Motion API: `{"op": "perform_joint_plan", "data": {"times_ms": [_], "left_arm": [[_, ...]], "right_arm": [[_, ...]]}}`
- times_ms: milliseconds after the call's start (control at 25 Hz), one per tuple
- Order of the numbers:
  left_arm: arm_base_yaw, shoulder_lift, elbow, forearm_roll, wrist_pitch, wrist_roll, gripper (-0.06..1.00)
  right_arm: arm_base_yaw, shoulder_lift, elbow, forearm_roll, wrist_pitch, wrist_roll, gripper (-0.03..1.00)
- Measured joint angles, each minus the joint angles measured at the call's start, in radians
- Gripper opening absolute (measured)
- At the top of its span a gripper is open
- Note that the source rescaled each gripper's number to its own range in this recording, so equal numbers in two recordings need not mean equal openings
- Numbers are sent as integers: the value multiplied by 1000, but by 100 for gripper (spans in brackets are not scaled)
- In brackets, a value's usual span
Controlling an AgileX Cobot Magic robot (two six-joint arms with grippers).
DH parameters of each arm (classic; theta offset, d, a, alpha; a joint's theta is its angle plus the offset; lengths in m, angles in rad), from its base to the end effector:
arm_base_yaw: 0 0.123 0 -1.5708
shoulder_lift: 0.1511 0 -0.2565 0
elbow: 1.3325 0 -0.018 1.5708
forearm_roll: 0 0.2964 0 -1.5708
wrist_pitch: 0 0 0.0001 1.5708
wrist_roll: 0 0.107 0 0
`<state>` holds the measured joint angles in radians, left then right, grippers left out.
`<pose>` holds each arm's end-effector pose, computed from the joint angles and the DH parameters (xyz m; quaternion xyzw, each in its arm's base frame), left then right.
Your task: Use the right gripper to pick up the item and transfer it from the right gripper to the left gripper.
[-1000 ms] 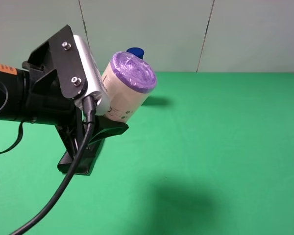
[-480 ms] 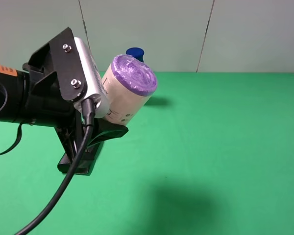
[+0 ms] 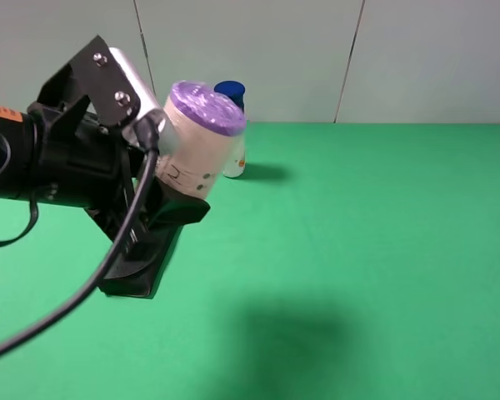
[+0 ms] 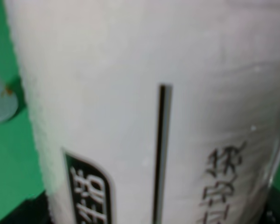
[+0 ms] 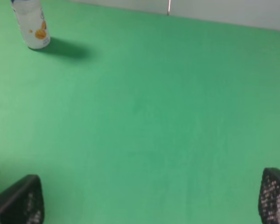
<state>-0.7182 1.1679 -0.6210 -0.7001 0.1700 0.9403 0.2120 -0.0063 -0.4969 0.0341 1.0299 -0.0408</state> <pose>0.2167 -0.2049 0.1968 0.4317 0.7683 -0.1565 0.4460 0.0767 0.0197 0.2944 -0.1068 0.8373 0.0628 0.5325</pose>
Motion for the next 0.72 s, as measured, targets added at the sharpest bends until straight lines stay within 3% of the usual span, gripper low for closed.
{"op": "perform_joint_plan", "data": {"times_ms": [160,280,400,720], "left_arm": [[97,0,-19,16,87,-22,1],[182,1,-54,72,168,-63,1],[270,1,-101,181,247,-174,1],[470,1,-193,570,469,-554,0]], "right_arm": [[-1,0,0,1,0,1,100],[-1,0,0,1,0,2,100],[-1,0,0,1,0,2,100],[-1,0,0,1,0,3,100]]}}
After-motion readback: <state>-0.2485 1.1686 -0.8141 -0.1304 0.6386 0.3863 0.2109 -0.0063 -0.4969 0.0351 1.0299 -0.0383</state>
